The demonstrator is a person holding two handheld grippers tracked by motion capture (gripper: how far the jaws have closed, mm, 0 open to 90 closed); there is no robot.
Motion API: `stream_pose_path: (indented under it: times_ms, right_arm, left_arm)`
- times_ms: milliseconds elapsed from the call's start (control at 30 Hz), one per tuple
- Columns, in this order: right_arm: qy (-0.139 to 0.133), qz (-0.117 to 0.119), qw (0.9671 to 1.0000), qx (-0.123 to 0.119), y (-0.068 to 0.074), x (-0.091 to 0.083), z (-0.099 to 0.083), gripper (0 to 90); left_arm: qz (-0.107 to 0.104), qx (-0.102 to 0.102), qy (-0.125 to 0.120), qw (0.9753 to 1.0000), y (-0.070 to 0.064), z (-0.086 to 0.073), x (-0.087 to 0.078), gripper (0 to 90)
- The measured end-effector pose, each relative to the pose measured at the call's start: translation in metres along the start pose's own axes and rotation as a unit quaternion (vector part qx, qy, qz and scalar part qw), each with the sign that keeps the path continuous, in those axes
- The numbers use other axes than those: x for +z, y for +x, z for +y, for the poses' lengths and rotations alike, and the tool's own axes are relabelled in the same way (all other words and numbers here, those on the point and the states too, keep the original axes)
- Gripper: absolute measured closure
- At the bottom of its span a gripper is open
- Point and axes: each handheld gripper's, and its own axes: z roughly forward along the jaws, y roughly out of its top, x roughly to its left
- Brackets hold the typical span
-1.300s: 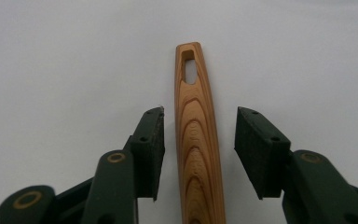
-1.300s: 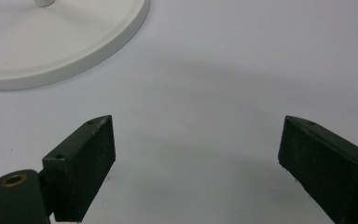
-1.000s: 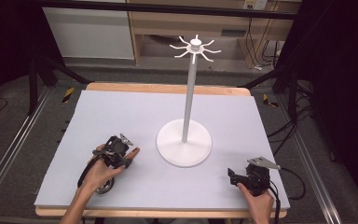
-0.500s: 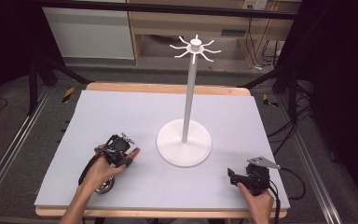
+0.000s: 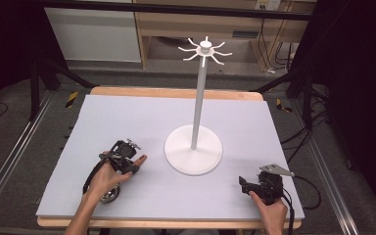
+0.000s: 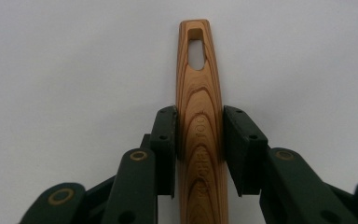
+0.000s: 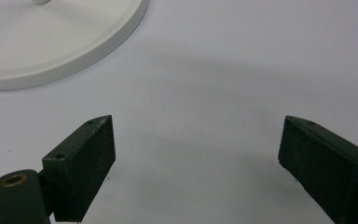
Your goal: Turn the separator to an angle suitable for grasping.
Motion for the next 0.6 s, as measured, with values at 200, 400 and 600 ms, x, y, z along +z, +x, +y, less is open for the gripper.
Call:
stream_pose_path:
  times_ms: [200,400,600]
  right_arm:
    - [0.001,0.001,1.0,0.003,-0.0003,-0.0001,0.0,11.4]
    - [0.002,0.0,1.0,0.008,-0.0003,0.0001,-0.0002,11.4]
    - [0.002,-0.001,1.0,0.004,-0.002,-0.0003,-0.0003,11.4]
  left_arm:
    - [-0.005,-0.008,0.001,1.0,0.002,0.0005,0.0,67.2]
    - [-0.007,-0.009,0.0,0.9999,0.0032,0.0002,-0.0003,67.4]
    - [-0.01,-0.012,-0.014,0.9998,0.0048,-0.004,-0.0023,67.5]
